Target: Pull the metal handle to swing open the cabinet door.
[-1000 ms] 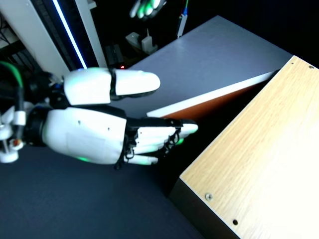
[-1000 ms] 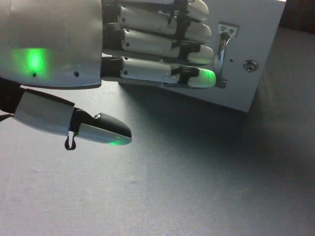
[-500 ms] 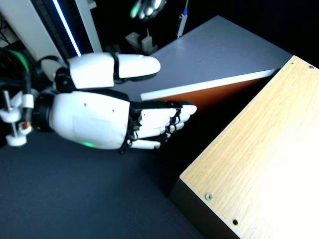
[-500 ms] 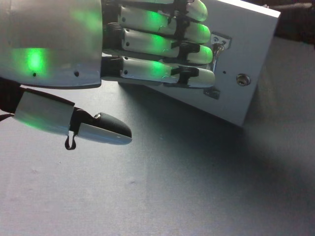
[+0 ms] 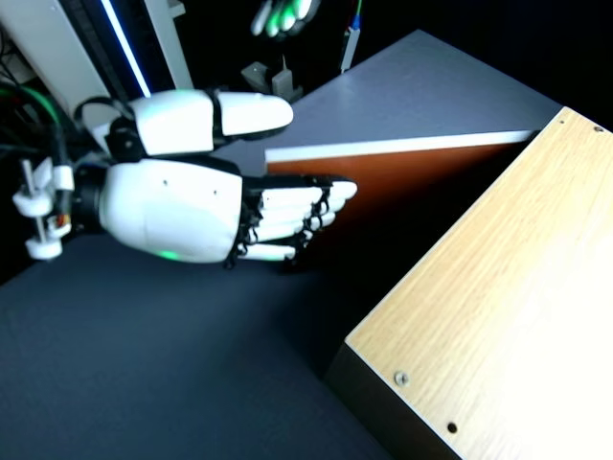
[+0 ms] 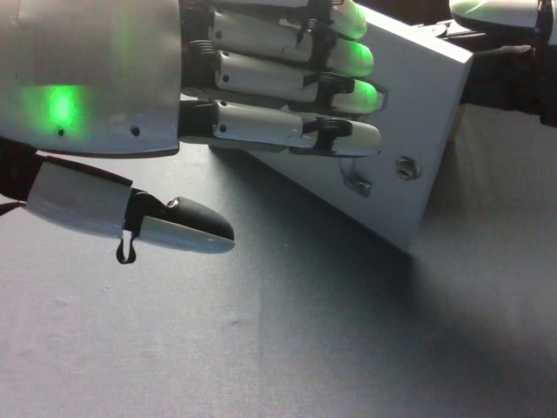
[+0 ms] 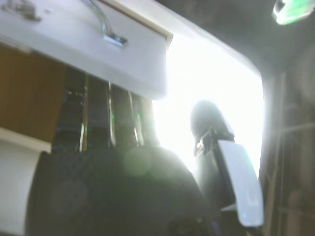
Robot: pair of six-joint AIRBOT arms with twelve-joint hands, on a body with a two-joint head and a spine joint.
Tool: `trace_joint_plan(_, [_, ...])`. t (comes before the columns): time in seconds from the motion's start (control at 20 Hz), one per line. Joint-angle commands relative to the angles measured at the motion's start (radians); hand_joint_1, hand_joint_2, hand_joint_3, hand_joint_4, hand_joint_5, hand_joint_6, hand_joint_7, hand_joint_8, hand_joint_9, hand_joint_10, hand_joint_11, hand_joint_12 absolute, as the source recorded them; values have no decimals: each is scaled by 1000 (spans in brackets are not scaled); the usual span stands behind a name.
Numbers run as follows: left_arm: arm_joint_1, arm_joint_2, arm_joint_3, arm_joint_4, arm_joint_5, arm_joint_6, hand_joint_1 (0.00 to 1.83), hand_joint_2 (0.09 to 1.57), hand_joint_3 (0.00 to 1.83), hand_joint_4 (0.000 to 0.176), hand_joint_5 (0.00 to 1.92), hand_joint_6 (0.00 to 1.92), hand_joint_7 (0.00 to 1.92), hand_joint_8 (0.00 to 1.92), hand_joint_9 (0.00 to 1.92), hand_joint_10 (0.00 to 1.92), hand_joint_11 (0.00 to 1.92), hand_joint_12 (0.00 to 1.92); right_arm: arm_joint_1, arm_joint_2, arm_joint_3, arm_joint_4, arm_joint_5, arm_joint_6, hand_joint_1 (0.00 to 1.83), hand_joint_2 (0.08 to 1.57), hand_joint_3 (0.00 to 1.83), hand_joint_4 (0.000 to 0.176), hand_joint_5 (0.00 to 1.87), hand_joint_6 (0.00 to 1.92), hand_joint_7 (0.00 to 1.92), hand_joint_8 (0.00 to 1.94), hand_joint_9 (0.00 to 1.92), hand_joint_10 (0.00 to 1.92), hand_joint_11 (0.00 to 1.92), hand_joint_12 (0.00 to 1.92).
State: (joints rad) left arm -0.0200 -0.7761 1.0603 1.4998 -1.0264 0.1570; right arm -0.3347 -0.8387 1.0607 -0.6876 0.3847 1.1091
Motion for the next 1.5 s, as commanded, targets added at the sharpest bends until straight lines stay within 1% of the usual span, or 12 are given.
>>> trace_joint_plan(0.0, [-8, 7, 1, -100, -25, 8, 0, 1378, 2, 0, 259, 1, 306, 2, 276, 2, 0, 585, 7, 8, -7, 34, 93, 14, 0, 1351, 1, 0, 335, 2, 370, 3, 351, 3, 0, 945])
trace_joint_plan(0.15, [-8, 7, 1, -100, -25, 8, 0, 1376, 0, 0, 254, 2, 300, 2, 267, 1, 0, 569, 6, 7, -20, 31, 94, 30, 0, 1351, 1, 0, 322, 1, 364, 1, 343, 2, 0, 927])
trace_joint_plan(0.2, [-8, 7, 1, -100, -25, 8, 0, 1375, 0, 0, 253, 2, 300, 2, 267, 0, 0, 569, 6, 4, -22, -4, 100, 98, 0, 1351, 0, 0, 321, 1, 364, 1, 341, 1, 0, 928])
trace_joint_plan(0.25, [-8, 7, 1, -100, -25, 8, 0, 1374, 0, 0, 258, 3, 306, 3, 273, 2, 0, 584, 6, 2, -22, -6, 105, 107, 0, 1352, 1, 0, 324, 2, 360, 0, 340, 1, 0, 929])
trace_joint_plan(0.45, [-8, 7, 1, -100, -25, 8, 0, 1381, 3, 0, 259, 2, 309, 3, 277, 3, 0, 587, -4, -4, -41, -17, 114, 107, 0, 1352, 1, 0, 317, 0, 355, 0, 335, 0, 0, 928])
trace_joint_plan(0.55, [-8, 7, 1, -100, -25, 8, 0, 1381, 3, 0, 261, 3, 312, 3, 280, 3, 0, 586, -15, -15, -46, -17, 157, 108, 0, 1354, 1, 0, 311, 2, 350, 2, 330, 3, 0, 904])
trace_joint_plan(0.7, [-8, 7, 1, -100, -25, 8, 0, 1381, 1, 0, 261, 2, 305, 0, 273, 0, 0, 572, -23, -22, -55, -24, 178, 108, 0, 1352, 0, 0, 312, 2, 352, 3, 332, 3, 0, 905])
trace_joint_plan(0.85, [-8, 7, 1, -100, -25, 8, 0, 1381, 0, 0, 257, 0, 308, 1, 275, 0, 0, 587, -37, -42, -44, -25, 264, 122, 0, 1350, 0, 0, 316, 2, 351, 0, 327, 0, 0, 879])
trace_joint_plan(1.05, [-8, 7, 1, -100, -25, 8, 0, 1386, 1, 0, 260, 1, 310, 3, 279, 4, 0, 596, -39, -63, -39, -84, 295, 126, 0, 1352, 0, 0, 325, 3, 363, 3, 340, 5, 0, 919])
trace_joint_plan(1.25, [-8, 7, 1, -100, -25, 8, 0, 1384, 0, 0, 259, 0, 303, 0, 271, 1, 0, 587, -44, -89, -37, -149, 321, 164, 0, 1353, 0, 0, 315, 1, 353, 1, 328, 1, 0, 894])
trace_joint_plan(1.3, [-8, 7, 1, -100, -25, 8, 0, 1387, 1, 0, 263, 2, 308, 2, 275, 2, 0, 587, -53, -103, -34, -155, 348, 164, 0, 1355, 1, 0, 312, 2, 351, 1, 325, 1, 0, 886])
trace_joint_plan(1.45, [-8, 7, 1, -100, -25, 8, 0, 1390, 1, 0, 263, 1, 311, 3, 281, 3, 0, 601, -58, -116, -32, -166, 359, 164, 0, 1356, 1, 0, 316, 4, 355, 3, 331, 3, 0, 887])
